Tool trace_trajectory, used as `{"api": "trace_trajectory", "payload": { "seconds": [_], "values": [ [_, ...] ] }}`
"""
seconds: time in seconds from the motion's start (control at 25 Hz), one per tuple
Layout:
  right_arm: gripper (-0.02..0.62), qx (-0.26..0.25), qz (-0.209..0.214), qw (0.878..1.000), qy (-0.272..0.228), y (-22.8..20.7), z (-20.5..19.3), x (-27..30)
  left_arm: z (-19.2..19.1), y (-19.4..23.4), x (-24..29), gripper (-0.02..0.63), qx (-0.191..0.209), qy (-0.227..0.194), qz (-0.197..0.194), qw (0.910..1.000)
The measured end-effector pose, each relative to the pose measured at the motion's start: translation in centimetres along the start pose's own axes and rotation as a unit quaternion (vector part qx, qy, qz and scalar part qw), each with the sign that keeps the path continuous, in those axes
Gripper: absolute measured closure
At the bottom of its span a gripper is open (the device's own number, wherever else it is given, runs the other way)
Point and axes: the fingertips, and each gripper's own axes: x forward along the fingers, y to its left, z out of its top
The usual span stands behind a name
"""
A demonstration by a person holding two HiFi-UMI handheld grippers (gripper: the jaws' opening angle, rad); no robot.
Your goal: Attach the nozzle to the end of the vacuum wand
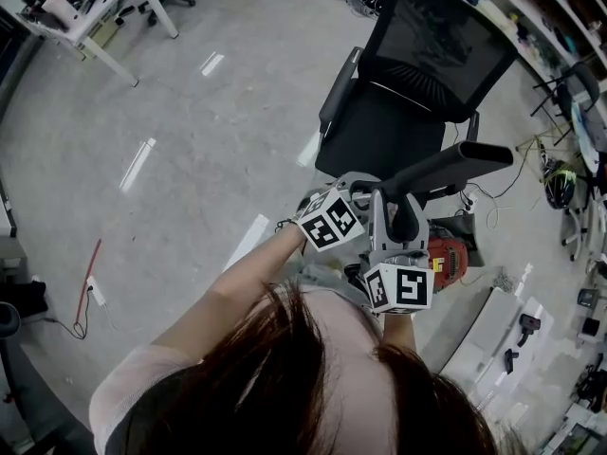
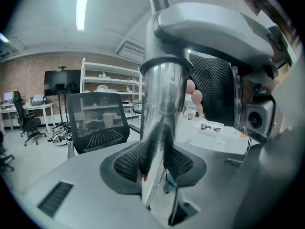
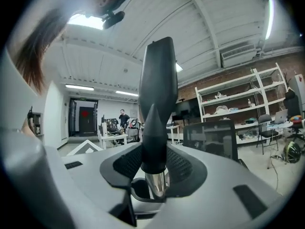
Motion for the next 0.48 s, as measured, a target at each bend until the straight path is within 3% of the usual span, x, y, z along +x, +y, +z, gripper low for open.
{"api": "trace_trajectory", "payload": {
  "seconds": [0.16, 0.48],
  "values": [
    [0.430, -0.001, 0.008, 1.000, 0.029, 0.4, 0.1, -0.4, 0.1, -0.4, -0.4, 0.460, 0.001, -0.008, 0.001, 1.0000],
    [0.430, 0.004, 0.067, 0.995, 0.076, 1.7, -0.3, -1.6, 0.0, -1.7, -1.5, 0.460, 0.013, -0.023, -0.002, 0.9997]
  ]
}}
